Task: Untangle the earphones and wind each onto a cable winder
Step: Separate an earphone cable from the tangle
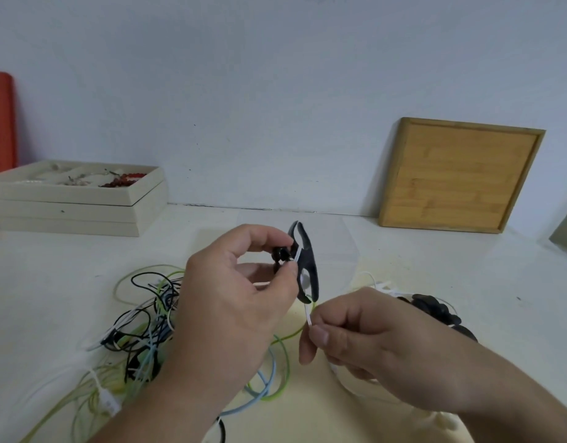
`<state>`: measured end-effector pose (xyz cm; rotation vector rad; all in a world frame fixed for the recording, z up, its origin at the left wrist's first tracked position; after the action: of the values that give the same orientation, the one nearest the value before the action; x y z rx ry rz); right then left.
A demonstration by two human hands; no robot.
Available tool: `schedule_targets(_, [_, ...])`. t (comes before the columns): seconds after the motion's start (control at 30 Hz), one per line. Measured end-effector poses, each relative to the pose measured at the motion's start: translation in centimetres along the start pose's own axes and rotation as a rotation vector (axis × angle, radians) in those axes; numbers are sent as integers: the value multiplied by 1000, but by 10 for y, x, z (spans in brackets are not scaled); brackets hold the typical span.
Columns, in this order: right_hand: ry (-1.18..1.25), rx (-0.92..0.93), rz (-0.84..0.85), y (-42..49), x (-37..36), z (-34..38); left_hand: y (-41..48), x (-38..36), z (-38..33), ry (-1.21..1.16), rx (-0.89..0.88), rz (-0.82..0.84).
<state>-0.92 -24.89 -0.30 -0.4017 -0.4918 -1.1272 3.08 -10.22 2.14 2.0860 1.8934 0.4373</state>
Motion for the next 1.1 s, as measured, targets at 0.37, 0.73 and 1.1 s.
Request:
schedule_targets(0.37, [-39,-62,-25,-3,5,0,6,0,9,60,-10,63])
schedule_targets(0.73, [-21,17,-79,4,-11,11,-5,-6,8,21,-84,67])
schedule_targets(1.1, [-22,-5,-416,2,3,14,-8,-12,5,-118,-56,114])
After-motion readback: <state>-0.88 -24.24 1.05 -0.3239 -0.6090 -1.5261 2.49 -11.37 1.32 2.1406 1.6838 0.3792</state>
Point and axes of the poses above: each hand's wrist, its own y-axis towards the middle knuckle, its own x-axis out of the back of the hand, z = x × y, the point moved 6 cm from there along y, towards the middle knuckle, and after that the axes turned 1 degree about -y, right-handed, at the moved point
